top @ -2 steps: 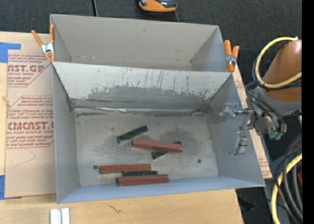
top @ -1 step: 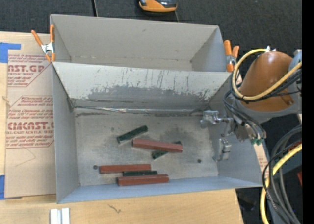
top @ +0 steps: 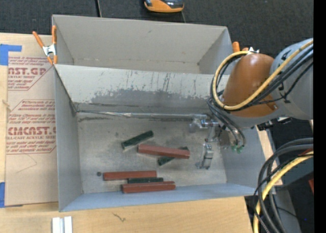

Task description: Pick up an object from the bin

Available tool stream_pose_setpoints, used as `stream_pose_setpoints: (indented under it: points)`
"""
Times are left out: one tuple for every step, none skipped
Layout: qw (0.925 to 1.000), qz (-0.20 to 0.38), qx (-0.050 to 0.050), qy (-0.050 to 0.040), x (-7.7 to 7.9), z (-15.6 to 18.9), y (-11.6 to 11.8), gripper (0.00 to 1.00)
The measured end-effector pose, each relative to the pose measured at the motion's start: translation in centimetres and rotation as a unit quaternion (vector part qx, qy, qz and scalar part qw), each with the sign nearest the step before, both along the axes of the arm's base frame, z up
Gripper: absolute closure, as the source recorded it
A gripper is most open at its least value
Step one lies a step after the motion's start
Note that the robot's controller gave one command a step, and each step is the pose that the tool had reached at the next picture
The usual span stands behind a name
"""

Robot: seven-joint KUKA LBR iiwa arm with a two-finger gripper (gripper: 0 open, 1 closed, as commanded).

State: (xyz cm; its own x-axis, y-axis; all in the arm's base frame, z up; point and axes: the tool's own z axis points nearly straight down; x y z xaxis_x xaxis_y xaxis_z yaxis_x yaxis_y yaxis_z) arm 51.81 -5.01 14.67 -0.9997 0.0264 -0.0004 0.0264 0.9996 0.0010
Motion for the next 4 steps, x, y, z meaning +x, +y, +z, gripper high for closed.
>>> stream_pose_setpoints:
  points:
    - [0.9906,0.137,-0.001,-0.0003,0.6,-2.9,2.1,0.00]
    - [0.9902,0.140,0.000,-0.0005,1.2,-5.4,3.7,0.00]
    - [0.9956,0.094,-0.001,-0.0038,1.0,-7.4,4.1,1.00]
    - [0.9955,0.094,-0.001,-0.0038,1.0,-7.4,4.1,1.00]
